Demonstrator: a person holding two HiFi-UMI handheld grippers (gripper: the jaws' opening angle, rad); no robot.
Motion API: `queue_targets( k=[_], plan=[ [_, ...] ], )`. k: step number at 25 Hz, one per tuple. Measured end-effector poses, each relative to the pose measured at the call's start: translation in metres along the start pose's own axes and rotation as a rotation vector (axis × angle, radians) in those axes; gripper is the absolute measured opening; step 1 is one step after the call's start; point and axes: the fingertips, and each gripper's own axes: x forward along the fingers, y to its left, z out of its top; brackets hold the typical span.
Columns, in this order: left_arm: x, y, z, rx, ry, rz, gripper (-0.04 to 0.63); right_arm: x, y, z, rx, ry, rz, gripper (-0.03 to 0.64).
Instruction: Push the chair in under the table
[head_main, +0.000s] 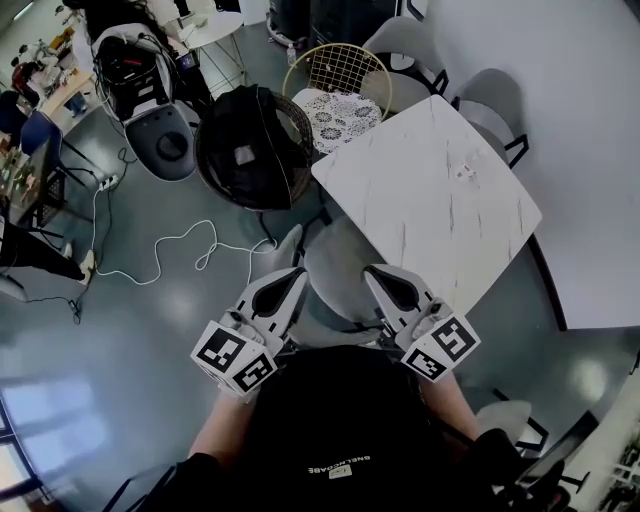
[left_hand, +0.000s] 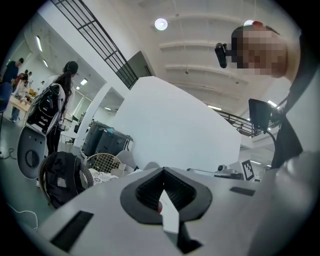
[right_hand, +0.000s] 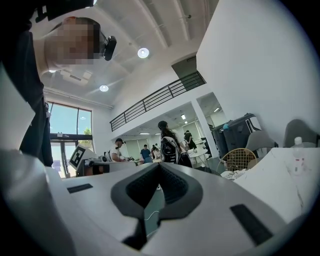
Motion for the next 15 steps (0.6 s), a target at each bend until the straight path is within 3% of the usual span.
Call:
queue_targets(
  k=[15],
  plan=[
    [-0.0036,0.0097,-0.0035,-0.038,0.006,0.006,0.006,0.0090,0.0031,-0.0105,0.014,0.024,0.011,0.014]
  ],
)
